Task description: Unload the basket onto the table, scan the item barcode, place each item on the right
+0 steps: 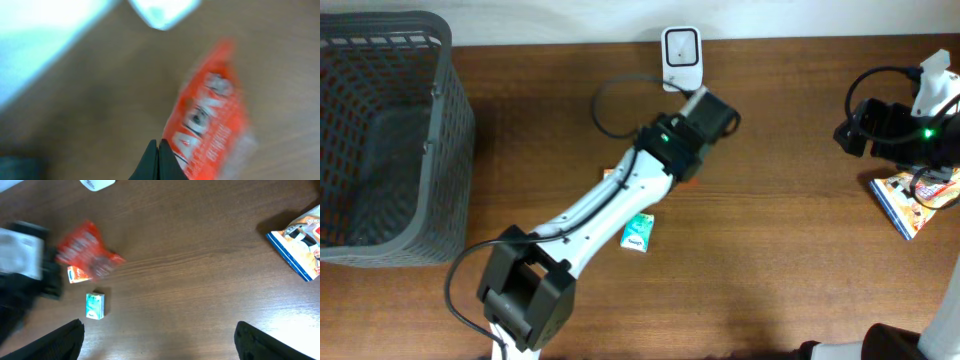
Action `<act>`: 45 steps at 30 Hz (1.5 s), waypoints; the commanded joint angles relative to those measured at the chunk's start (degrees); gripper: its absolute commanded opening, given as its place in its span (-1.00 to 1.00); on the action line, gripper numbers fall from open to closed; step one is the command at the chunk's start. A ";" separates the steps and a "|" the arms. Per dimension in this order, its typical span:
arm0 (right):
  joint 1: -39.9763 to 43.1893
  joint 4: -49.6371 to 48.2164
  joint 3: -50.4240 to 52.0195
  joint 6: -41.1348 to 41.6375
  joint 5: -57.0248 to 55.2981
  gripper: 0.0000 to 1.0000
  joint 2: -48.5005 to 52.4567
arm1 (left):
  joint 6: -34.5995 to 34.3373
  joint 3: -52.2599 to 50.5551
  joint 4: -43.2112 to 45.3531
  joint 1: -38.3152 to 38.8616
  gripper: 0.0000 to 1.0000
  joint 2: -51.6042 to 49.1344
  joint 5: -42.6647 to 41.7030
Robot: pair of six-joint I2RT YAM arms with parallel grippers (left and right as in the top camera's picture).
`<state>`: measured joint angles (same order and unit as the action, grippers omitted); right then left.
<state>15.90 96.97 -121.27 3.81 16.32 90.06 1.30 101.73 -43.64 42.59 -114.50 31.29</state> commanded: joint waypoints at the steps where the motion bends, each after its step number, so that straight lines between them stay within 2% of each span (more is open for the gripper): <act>1: 0.31 0.35 -0.72 -0.37 -1.62 0.86 -0.35 | 8.63 3.43 -0.17 -2.64 -1.00 1.05 15.52; 3: 0.24 0.35 -0.72 -0.39 -1.86 0.86 -0.35 | 9.33 3.41 -0.28 -2.75 -1.00 1.03 15.30; 10: 0.24 0.37 -0.72 -0.42 -1.84 0.86 -0.35 | 6.32 3.19 -5.97 -0.28 -1.00 -1.75 2.71; 18: 0.24 0.35 -0.72 -0.42 -1.86 0.86 -0.35 | 4.57 3.19 -8.52 10.10 -1.00 -12.02 2.86; 20: 0.24 0.37 -0.72 -0.42 -1.86 0.86 -0.35 | 4.55 3.26 -7.56 12.61 -1.00 -12.02 6.56; 22: 0.24 0.37 -0.72 -0.44 -1.88 0.86 -0.35 | 4.55 3.78 -6.25 13.51 -1.00 -12.00 14.51; 24: 0.24 0.37 -0.72 -0.44 -2.01 0.86 -0.35 | 4.87 5.05 -5.79 12.52 -1.00 -11.91 20.20; 29: 0.24 0.35 -0.72 -0.46 -2.05 0.86 -0.35 | 6.10 9.99 -8.68 5.40 -1.00 -11.74 22.03; 32: 0.24 0.37 -0.72 -0.42 -3.39 0.85 -0.35 | 7.98 11.37 -8.92 0.98 -1.00 -11.69 28.15; 34: 0.24 0.35 -0.46 -0.42 -3.54 0.85 -0.35 | 10.69 11.37 -8.94 -0.52 -1.00 -11.69 28.11; 39: 0.24 0.35 1.31 -0.44 -3.52 0.83 -0.13 | 11.02 11.37 -8.98 -2.27 -1.00 -11.69 27.80; 45: 0.24 0.33 5.51 -0.44 -3.54 0.77 1.25 | 10.93 11.34 -11.69 -2.16 -1.00 -11.72 17.42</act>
<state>15.88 96.97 -117.67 3.86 13.52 90.37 11.57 111.90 -54.28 40.16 -127.31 54.13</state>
